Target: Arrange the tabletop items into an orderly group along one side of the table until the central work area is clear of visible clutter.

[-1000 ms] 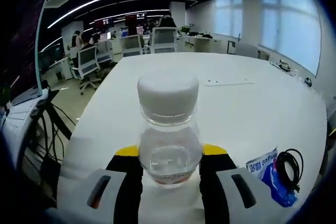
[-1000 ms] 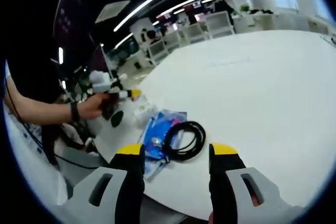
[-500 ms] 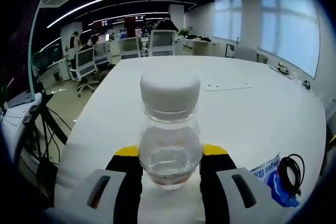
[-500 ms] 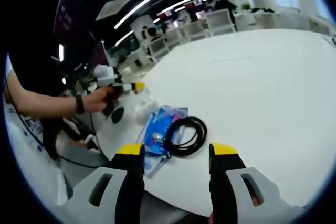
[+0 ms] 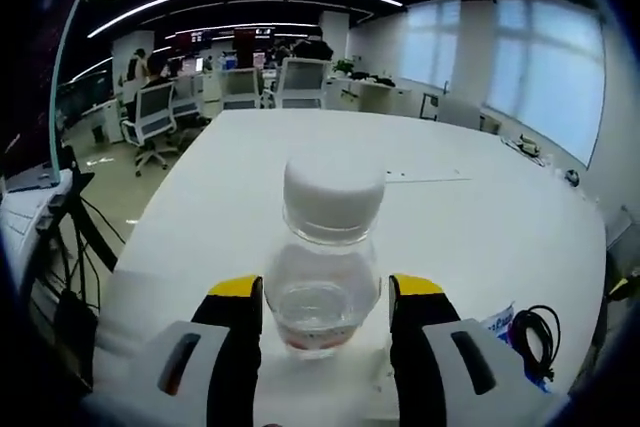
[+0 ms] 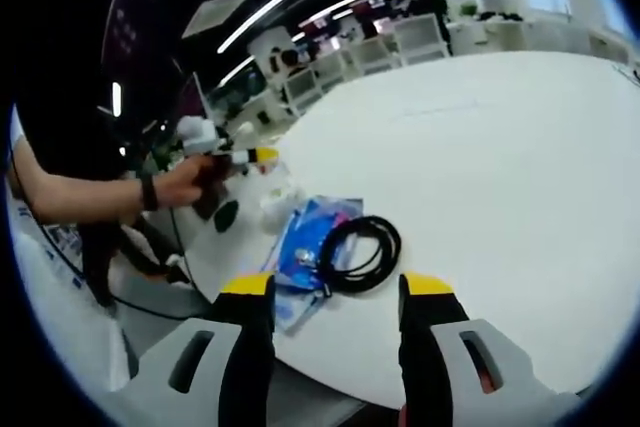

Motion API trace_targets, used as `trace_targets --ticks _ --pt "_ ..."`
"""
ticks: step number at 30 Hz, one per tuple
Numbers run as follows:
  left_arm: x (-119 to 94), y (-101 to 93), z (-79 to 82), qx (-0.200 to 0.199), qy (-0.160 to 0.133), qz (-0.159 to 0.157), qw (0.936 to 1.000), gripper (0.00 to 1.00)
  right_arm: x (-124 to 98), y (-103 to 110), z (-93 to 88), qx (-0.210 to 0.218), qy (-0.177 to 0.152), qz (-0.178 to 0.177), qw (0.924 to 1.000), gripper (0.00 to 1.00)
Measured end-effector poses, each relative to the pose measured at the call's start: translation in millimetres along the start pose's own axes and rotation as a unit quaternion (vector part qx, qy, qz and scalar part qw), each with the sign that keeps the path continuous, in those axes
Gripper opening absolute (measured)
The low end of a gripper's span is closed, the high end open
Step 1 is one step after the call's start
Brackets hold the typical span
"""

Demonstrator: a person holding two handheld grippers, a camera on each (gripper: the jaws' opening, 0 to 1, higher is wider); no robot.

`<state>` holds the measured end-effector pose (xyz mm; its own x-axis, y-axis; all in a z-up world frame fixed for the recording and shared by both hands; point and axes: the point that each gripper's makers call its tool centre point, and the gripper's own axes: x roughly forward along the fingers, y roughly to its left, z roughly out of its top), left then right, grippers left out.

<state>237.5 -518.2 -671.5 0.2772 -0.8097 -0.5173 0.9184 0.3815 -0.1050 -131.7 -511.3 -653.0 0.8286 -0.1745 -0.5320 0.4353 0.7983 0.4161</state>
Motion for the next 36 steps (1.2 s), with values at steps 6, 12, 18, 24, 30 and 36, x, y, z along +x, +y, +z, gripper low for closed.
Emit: trace_targets --ticks 6,12,18,24,30,36 --pt "-13.9 -2.6 -5.2 -0.001 0.005 -0.009 1.0 0.52 3.7 3.5 -1.4 -0.003 0.002 0.007 1.0 0.48" --pt "-31.3 -0.4 -8.8 -0.016 -0.003 -0.005 0.9999 0.51 5.6 7.9 -3.3 0.0 0.002 0.013 0.9999 0.48" --pt "-53.1 -2.6 -20.3 -0.02 -0.003 -0.004 0.9998 0.51 8.1 11.7 -6.3 -0.002 0.005 0.021 0.9998 0.48" --pt "-75.0 -6.4 -41.1 -0.024 0.005 -0.002 0.9997 0.51 9.6 15.0 -11.4 -0.005 0.009 0.027 0.9996 0.48" --pt "-95.3 -9.5 -59.0 -0.026 0.011 0.002 0.9996 0.51 9.6 18.2 -17.0 -0.005 0.013 0.032 0.9994 0.48" --pt "-111.1 -15.2 -70.3 -0.019 0.018 0.001 0.9997 0.52 11.7 22.1 -23.4 -0.008 0.02 0.039 0.999 0.48"
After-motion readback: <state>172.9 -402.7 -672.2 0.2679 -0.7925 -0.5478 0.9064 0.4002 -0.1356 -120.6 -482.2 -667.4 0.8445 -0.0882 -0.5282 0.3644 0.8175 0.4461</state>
